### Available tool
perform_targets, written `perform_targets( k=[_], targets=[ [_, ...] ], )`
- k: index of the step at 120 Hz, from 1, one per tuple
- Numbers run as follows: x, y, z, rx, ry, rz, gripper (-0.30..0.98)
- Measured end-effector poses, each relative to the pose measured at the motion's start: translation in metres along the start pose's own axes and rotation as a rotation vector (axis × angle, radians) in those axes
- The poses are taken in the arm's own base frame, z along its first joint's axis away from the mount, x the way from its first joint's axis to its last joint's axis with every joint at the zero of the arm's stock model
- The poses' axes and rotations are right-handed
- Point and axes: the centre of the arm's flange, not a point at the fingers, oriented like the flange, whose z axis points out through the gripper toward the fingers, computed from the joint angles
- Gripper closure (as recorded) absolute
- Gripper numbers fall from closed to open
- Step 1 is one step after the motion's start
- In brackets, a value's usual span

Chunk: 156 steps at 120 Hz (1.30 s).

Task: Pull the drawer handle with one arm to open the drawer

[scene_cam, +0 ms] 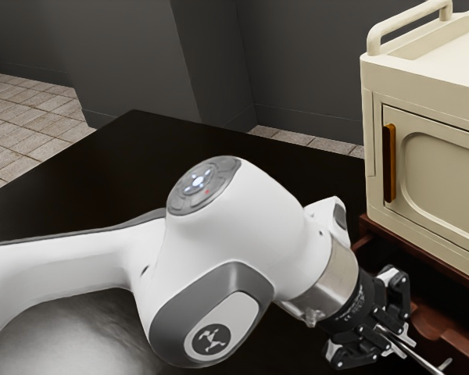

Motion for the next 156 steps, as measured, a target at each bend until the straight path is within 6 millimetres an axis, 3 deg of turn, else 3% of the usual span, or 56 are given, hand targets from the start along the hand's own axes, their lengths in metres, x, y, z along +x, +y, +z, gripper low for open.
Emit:
perform_targets(
  k=[83,156],
  targets=[
    [-0.007,-0.046,-0.024,-0.012,0.045,0.011,0.79],
    [-0.018,-0.074,-0.042,-0.032,0.05,0.004,0.79]
  ],
)
